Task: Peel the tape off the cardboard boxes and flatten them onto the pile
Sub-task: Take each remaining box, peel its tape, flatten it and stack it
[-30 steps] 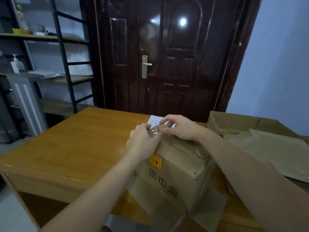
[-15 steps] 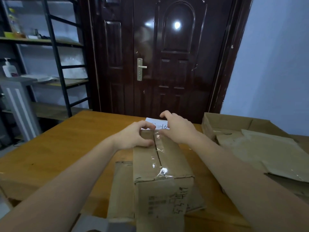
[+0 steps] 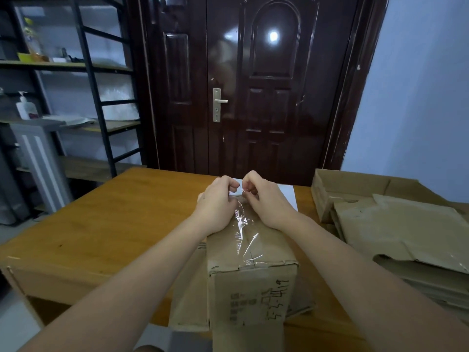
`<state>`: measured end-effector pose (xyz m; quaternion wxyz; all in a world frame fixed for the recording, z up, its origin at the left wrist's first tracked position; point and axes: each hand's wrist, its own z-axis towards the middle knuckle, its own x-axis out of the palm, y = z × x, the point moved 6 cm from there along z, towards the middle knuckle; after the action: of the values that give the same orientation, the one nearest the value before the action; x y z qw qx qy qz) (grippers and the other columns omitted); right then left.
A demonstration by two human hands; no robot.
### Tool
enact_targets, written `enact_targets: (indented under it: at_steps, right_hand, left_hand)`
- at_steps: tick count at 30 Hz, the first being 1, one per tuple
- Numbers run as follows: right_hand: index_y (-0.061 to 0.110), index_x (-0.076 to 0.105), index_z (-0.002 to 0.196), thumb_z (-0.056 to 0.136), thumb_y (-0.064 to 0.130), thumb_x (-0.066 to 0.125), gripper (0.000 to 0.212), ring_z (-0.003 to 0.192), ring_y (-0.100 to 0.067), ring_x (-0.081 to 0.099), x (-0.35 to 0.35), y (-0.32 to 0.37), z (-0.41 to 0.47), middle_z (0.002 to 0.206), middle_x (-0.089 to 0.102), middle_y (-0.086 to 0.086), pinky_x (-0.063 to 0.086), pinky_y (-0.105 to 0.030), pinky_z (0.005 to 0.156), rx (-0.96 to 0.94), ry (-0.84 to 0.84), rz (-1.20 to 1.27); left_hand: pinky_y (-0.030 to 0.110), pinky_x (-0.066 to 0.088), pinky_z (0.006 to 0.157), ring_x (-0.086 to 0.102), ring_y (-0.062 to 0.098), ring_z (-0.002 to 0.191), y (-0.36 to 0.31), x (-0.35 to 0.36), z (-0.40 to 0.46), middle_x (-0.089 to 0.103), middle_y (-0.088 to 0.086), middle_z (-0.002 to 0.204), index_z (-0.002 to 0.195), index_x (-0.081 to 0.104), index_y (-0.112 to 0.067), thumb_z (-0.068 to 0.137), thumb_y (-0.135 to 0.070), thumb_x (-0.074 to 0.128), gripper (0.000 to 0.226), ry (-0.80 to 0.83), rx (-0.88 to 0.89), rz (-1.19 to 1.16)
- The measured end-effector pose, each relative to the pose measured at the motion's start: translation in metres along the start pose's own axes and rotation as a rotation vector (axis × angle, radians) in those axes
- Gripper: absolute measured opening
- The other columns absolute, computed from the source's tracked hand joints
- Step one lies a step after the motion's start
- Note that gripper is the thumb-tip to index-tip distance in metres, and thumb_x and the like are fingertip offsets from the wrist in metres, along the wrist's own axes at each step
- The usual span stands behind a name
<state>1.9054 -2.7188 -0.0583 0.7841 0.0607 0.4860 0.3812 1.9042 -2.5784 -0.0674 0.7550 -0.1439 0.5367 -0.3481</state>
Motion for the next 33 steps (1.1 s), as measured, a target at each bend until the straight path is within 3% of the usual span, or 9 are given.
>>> enact_targets:
  at_steps: [4, 8, 14, 18, 22, 29, 33]
  right_hand:
    - [0.028, 0.058, 0.106, 0.095, 0.012, 0.065, 0.021, 0.079, -0.003, 0.049, 0.007, -0.009, 0.003, 0.093, 0.061, 0.012, 0.038, -0.024, 0.072, 0.045, 0.022, 0.040]
    - [0.023, 0.063, 0.117, 0.095, 0.015, 0.067, 0.023, 0.091, -0.011, 0.050, 0.011, -0.011, 0.005, 0.098, 0.064, 0.009, 0.042, -0.028, 0.081, 0.062, 0.073, -0.011]
    - [0.024, 0.067, 0.103, 0.093, 0.022, 0.071, 0.011, 0.090, -0.015, 0.057, 0.009, -0.007, 0.013, 0.099, 0.064, 0.005, 0.050, -0.040, 0.087, 0.099, 0.109, -0.041]
    - [0.028, 0.067, 0.084, 0.091, 0.026, 0.074, 0.011, 0.086, -0.014, 0.055, 0.009, -0.007, 0.010, 0.103, 0.055, 0.006, 0.048, -0.033, 0.080, 0.110, 0.048, -0.030]
    - [0.024, 0.072, 0.090, 0.095, 0.018, 0.067, 0.009, 0.087, -0.016, 0.055, 0.010, -0.006, 0.007, 0.097, 0.059, 0.005, 0.050, -0.037, 0.081, 0.070, 0.037, -0.056]
    - [0.018, 0.060, 0.098, 0.098, 0.009, 0.058, 0.009, 0.089, -0.012, 0.055, 0.008, -0.007, 0.003, 0.084, 0.061, 0.012, 0.043, -0.028, 0.076, 0.110, 0.022, 0.093]
    - [0.019, 0.066, 0.100, 0.097, 0.013, 0.064, 0.007, 0.088, -0.006, 0.055, 0.003, -0.003, 0.001, 0.092, 0.062, 0.011, 0.041, -0.022, 0.074, 0.081, 0.060, 0.091]
  left_hand:
    - [0.041, 0.048, 0.098, 0.057, 0.016, 0.111, 0.000, 0.000, -0.001, 0.058, -0.007, 0.121, 0.123, 0.058, -0.021, 0.096, -0.011, 0.059, 0.029, -0.046, 0.042, 0.034]
    - [0.035, 0.048, 0.096, 0.058, 0.016, 0.112, 0.003, 0.002, 0.000, 0.059, -0.002, 0.124, 0.127, 0.059, -0.017, 0.098, -0.020, 0.064, 0.030, -0.050, 0.019, 0.061]
    - [0.038, 0.047, 0.098, 0.055, 0.022, 0.116, 0.006, 0.003, 0.002, 0.050, 0.002, 0.130, 0.136, 0.056, -0.015, 0.102, -0.028, 0.059, 0.036, -0.034, -0.011, 0.123]
    - [0.036, 0.047, 0.095, 0.056, 0.022, 0.113, 0.009, 0.004, 0.002, 0.049, 0.001, 0.127, 0.128, 0.060, -0.015, 0.104, -0.030, 0.056, 0.028, -0.026, -0.039, 0.114]
    - [0.035, 0.046, 0.090, 0.055, 0.023, 0.107, 0.006, 0.004, 0.000, 0.049, 0.002, 0.118, 0.110, 0.062, -0.015, 0.105, -0.027, 0.053, 0.016, -0.030, -0.042, 0.140]
    - [0.041, 0.045, 0.099, 0.051, 0.024, 0.115, 0.000, 0.006, -0.003, 0.048, 0.003, 0.126, 0.128, 0.056, -0.021, 0.108, -0.035, 0.046, 0.026, 0.015, -0.002, 0.219]
    - [0.043, 0.045, 0.099, 0.051, 0.024, 0.111, 0.000, 0.006, -0.001, 0.047, 0.002, 0.120, 0.121, 0.060, -0.017, 0.110, -0.036, 0.041, 0.030, 0.033, -0.019, 0.260]
